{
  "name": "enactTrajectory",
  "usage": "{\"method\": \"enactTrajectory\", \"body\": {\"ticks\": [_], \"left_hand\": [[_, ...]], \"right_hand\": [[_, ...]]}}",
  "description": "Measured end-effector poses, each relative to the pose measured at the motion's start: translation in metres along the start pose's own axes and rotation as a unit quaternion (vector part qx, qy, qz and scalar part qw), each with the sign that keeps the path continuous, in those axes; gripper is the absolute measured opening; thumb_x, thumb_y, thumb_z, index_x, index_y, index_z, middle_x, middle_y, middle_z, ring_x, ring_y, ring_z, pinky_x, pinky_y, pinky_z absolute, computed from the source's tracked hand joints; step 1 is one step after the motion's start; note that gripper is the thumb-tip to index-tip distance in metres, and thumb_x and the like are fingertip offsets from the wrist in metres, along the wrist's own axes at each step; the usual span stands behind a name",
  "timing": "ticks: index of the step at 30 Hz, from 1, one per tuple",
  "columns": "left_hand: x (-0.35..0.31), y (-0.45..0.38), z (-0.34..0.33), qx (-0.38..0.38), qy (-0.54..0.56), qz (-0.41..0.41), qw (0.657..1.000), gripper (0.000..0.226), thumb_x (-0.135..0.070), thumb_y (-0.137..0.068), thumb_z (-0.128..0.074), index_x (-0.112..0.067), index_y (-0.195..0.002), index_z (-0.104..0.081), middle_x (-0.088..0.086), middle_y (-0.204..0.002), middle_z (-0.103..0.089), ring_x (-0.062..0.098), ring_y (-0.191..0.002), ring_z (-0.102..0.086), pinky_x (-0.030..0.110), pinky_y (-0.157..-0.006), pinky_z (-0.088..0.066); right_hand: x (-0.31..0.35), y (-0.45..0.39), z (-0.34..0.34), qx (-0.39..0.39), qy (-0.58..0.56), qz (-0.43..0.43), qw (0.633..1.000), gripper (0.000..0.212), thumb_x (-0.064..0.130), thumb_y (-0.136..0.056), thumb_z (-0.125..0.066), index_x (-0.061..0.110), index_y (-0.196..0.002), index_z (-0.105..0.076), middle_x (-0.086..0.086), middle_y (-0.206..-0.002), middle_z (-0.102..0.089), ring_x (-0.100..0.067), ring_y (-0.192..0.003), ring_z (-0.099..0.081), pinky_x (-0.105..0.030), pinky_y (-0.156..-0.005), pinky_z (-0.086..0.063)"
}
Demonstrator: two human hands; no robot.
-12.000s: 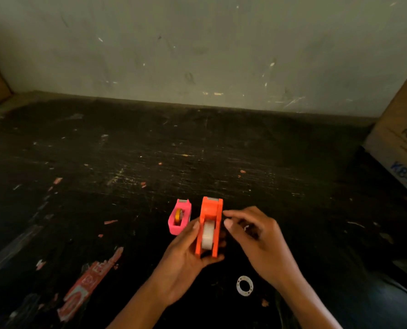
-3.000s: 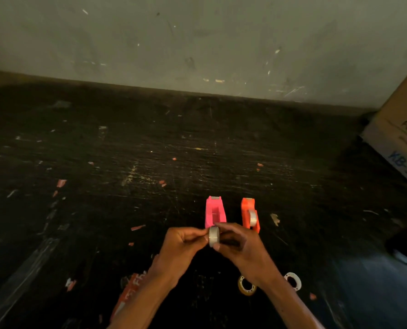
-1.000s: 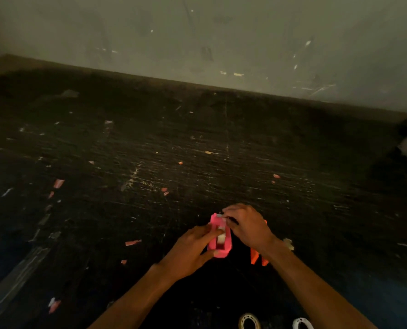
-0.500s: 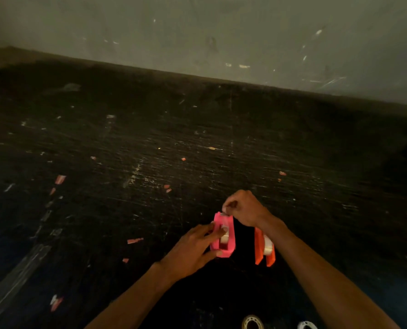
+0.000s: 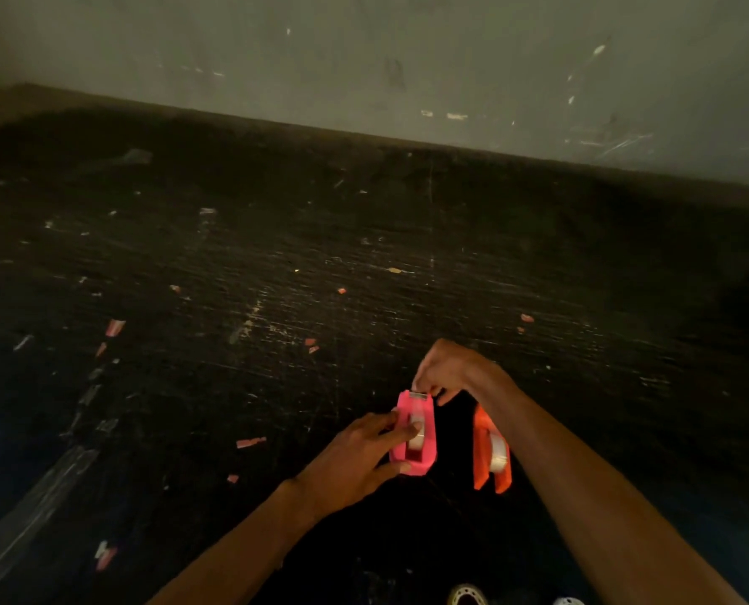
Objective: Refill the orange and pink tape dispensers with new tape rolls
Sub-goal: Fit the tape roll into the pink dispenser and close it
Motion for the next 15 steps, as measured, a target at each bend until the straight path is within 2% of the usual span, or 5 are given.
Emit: {"method": "enactTrajectory", "body": {"ticks": [7,12,15], "left_hand": [[0.0011,-0.0003,0.0008,-0.002,0.019,0.002,1.0,0.057,-0.036,-0.09,-0.053,-0.03,-0.142,-0.03,0.006,-0.151,-0.034,0.02,-0.137,-0.033,0.03,-0.114,-0.026],[0.0026,0.0001,-0.0003,0.004,0.036,0.005,0.999,0.057,-0.038,-0.089,-0.053,-0.031,-0.141,-0.032,0.004,-0.151,-0.034,0.018,-0.138,-0.031,0.034,-0.115,-0.028],[0.004,-0.0013,-0.0004,0.002,0.04,0.009,0.999,0.057,-0.037,-0.089,-0.054,-0.032,-0.141,-0.032,0.003,-0.151,-0.034,0.016,-0.138,-0.031,0.028,-0.114,-0.025]], "right_hand": [[-0.0007,0.0,-0.0013,0.0,-0.039,-0.037,0.999,0.018,0.0,-0.08,-0.066,0.001,-0.097,-0.07,-0.012,-0.097,-0.07,-0.018,-0.086,-0.066,-0.028,-0.063,-0.06],[0.0003,0.0042,-0.0058,-0.013,-0.044,-0.047,0.998,0.022,0.001,-0.08,-0.067,0.002,-0.101,-0.069,-0.013,-0.108,-0.068,-0.019,-0.092,-0.065,-0.027,-0.067,-0.061],[0.0006,0.0077,-0.0064,-0.015,-0.061,-0.037,0.997,0.021,0.0,-0.084,-0.062,0.002,-0.104,-0.067,-0.014,-0.112,-0.065,-0.018,-0.089,-0.062,-0.027,-0.062,-0.059]]}}
Point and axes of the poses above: each hand's wrist, its own y-axis away from the middle knuckle, its own z-axis out of the back of the hand, x = y × z, the point moved 3 cm from there along -y, towards the middle knuckle
